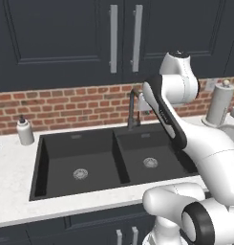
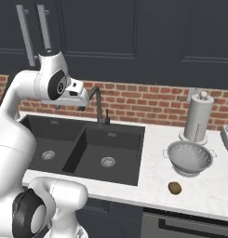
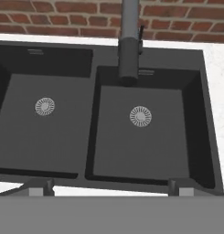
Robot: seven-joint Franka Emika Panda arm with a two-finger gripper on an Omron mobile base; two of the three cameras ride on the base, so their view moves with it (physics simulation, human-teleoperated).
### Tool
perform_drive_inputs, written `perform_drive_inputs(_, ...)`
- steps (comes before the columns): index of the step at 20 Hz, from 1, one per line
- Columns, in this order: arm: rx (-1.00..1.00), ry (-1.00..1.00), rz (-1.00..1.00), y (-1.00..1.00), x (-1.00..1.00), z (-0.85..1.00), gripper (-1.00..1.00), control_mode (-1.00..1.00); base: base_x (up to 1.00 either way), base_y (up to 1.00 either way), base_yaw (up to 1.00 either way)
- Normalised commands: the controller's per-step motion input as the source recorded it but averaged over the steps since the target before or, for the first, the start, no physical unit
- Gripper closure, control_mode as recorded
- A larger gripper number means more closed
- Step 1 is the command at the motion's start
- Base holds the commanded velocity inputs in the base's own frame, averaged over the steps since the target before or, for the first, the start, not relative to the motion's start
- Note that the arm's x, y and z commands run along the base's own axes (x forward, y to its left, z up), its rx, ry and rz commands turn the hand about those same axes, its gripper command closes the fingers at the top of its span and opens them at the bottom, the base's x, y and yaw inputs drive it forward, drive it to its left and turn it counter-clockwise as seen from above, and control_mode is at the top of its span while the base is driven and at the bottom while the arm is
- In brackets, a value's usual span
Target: Put the colander in the sink, put the kiwi in the colander, and turn on the sink faucet and pour water over the colander.
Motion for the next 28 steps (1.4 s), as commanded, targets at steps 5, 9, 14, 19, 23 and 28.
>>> perform_drive_inputs(5,0.0,0.0,0.0,0.0,0.0,0.0,-1.0,1.0,0.0,-0.47,0.0)
perform_drive_inputs(9,0.0,0.0,0.0,0.0,0.0,0.0,-1.0,1.0,0.0,-0.5,0.0)
perform_drive_inputs(14,0.0,0.0,0.0,0.0,0.0,0.0,-1.0,1.0,0.0,-0.49,0.0)
perform_drive_inputs(19,0.0,0.0,0.0,-0.06,0.0,0.0,-1.0,-1.0,0.0,-0.33,0.0)
perform_drive_inputs(23,0.0,0.0,0.0,-0.31,0.0,0.0,-1.0,-1.0,0.0,0.0,0.0)
perform_drive_inputs(28,0.0,0.0,0.0,-0.36,0.0,0.0,-1.0,-1.0,0.0,0.0,0.0)
